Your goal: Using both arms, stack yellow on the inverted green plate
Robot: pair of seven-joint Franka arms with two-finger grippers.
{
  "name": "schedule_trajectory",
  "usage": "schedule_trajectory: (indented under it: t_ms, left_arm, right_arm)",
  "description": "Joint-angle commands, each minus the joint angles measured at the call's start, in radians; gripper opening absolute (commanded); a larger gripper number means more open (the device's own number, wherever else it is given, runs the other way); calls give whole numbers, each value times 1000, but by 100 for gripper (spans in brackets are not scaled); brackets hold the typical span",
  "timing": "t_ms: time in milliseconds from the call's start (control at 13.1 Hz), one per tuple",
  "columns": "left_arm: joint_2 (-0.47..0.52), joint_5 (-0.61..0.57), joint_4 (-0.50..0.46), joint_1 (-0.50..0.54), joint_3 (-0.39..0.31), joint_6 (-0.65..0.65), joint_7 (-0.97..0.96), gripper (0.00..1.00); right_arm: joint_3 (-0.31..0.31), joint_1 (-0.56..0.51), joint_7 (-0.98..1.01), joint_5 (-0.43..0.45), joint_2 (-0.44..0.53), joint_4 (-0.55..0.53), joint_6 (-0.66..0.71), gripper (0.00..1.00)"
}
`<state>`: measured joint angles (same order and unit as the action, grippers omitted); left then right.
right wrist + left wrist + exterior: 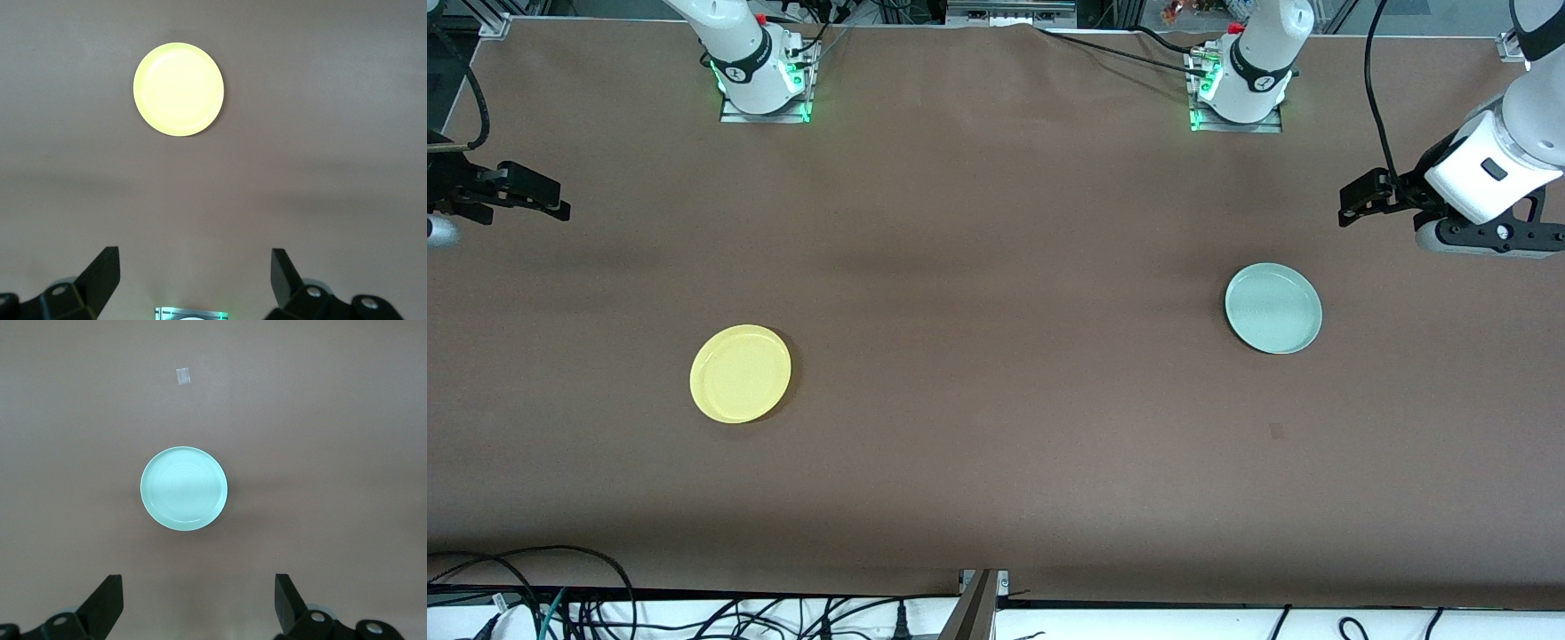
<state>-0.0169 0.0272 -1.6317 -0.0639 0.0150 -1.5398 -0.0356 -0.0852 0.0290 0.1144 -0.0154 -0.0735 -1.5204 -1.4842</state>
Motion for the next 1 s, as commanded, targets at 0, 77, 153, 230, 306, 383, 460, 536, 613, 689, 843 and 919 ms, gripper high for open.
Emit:
schedule_trajectory:
  t_ms: [0, 77, 153, 230, 306, 383, 460, 536, 613, 689, 843, 919]
  left_arm:
    - [-5, 30, 18, -4, -1, -23, 5, 100]
    - [-5, 30, 18, -4, -1, -23, 5, 100]
    - [-6, 30, 18, -4, -1, -23, 5, 100]
    - [-8, 30, 21, -5, -1, -23, 5, 100]
    - [-8, 28, 23, -10, -1, -25, 2, 100]
    - [-9, 28, 29, -16, -1, -25, 2, 100]
    - [-20, 28, 42, -19, -3, -25, 0, 100]
    - [-28, 28, 46, -19, -1, -25, 2, 100]
    - [-31, 28, 49, -20, -3, -25, 2, 100]
    - [-34, 30, 56, -19, -1, -25, 2, 100]
    - [-38, 30, 59, -19, -3, -25, 2, 100]
    - [-38, 30, 58, -19, -1, -23, 0, 100]
  right_arm:
    - [1, -1, -9, -12, -9, 22, 4, 100]
    - [1, -1, -9, -12, -9, 22, 4, 100]
    - [1, -1, -9, -12, -9, 22, 4, 100]
    - [1, -1, -9, -12, -9, 20, 4, 100]
    - [1, -1, -9, -12, -9, 22, 4, 100]
    - [1, -1, -9, -12, -9, 22, 4, 100]
    - [1, -1, -9, -12, -9, 22, 4, 100]
    - [1, -1, -9, -12, -9, 22, 4, 100]
    - [1, -1, -9, -12, -9, 22, 4, 100]
    - [-1, -1, -9, -12, -9, 22, 4, 100]
    - [1, -1, -9, -12, -9, 22, 4, 100]
    - [-1, -1, -9, -12, -9, 22, 4, 100]
